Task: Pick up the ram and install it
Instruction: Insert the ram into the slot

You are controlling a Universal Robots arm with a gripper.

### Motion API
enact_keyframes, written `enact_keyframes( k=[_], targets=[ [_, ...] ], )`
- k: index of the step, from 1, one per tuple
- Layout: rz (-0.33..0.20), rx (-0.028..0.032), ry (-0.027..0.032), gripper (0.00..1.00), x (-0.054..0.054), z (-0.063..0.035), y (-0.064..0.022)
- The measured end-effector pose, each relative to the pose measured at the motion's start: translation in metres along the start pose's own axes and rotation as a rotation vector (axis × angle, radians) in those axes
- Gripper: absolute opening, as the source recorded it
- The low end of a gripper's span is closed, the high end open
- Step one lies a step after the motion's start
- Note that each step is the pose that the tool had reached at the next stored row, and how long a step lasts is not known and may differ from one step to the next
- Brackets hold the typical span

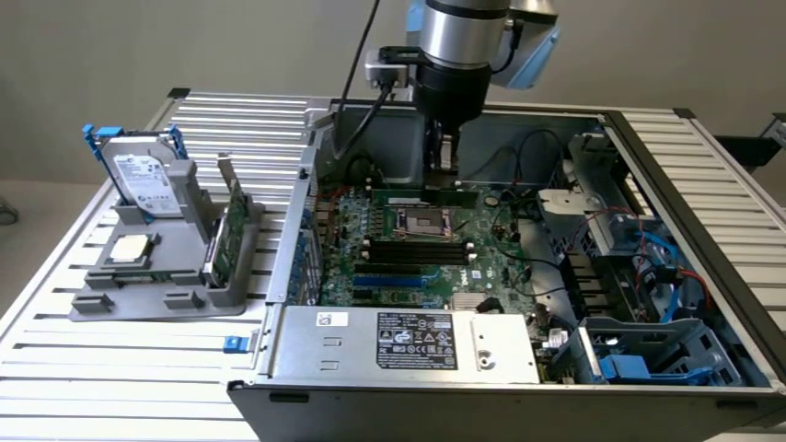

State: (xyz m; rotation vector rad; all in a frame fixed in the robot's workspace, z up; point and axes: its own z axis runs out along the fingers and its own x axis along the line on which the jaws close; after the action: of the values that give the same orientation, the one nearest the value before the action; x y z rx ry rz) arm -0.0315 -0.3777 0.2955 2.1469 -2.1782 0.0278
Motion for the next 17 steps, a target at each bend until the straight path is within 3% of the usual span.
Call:
enact_keyframes(
  k=[7, 17],
  targets=[
    [-0.02, -0.0055, 0.0012, 0.14, 0.008, 0.0112, -0.0015],
    [-0.023, -0.0071, 0.0014, 0.14, 0.013, 0.0296, -0.0026]
  ],
)
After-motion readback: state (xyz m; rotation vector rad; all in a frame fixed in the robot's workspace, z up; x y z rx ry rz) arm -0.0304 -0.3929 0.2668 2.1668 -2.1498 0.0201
